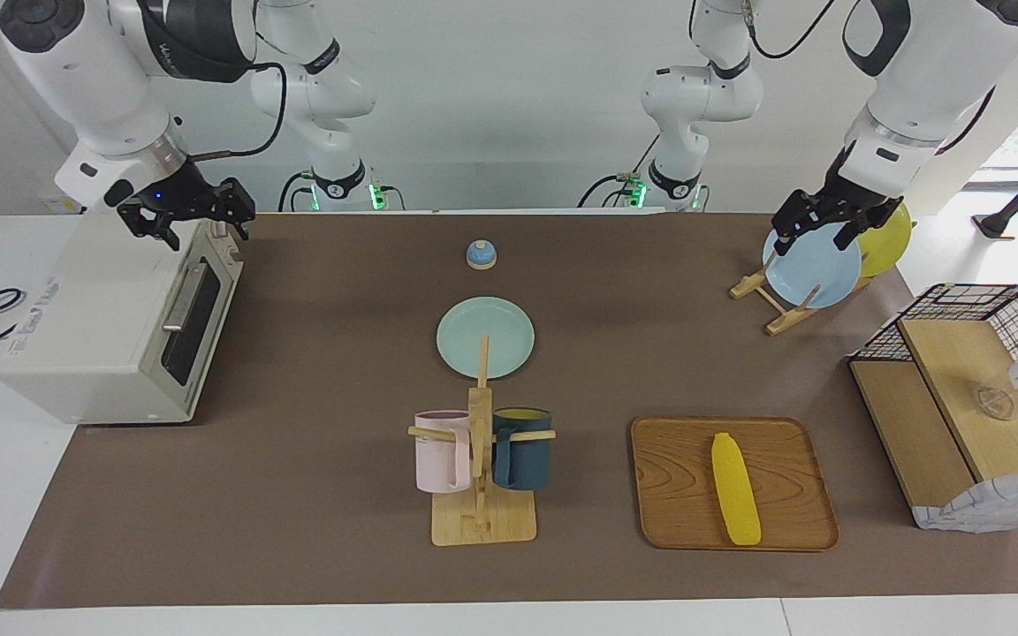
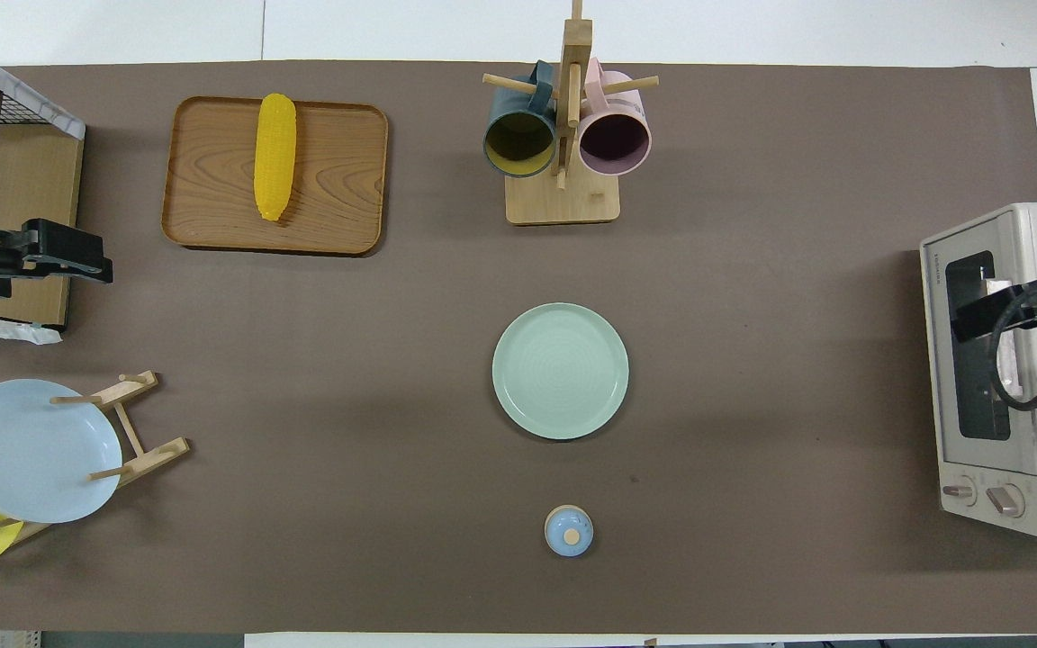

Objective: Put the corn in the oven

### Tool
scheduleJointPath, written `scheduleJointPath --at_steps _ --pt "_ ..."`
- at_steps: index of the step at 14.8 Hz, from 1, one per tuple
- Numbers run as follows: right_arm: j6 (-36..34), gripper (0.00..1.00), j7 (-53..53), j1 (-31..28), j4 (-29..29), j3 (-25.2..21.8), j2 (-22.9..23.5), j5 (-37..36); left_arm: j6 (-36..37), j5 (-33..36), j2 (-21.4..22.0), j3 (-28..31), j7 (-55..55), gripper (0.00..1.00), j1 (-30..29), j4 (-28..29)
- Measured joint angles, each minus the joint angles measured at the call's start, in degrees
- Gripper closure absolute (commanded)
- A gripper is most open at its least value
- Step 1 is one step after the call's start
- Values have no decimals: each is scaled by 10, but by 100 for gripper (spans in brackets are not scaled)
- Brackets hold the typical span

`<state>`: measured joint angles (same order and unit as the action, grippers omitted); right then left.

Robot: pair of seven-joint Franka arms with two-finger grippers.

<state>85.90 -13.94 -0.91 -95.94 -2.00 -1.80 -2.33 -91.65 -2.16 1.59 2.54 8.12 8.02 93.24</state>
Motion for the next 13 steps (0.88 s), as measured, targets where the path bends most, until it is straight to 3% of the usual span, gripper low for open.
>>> scheduleJointPath --at_steps 13 --pt "0 0 0 0 0 0 0 0 -20 0 0 0 -1 0 0 0"
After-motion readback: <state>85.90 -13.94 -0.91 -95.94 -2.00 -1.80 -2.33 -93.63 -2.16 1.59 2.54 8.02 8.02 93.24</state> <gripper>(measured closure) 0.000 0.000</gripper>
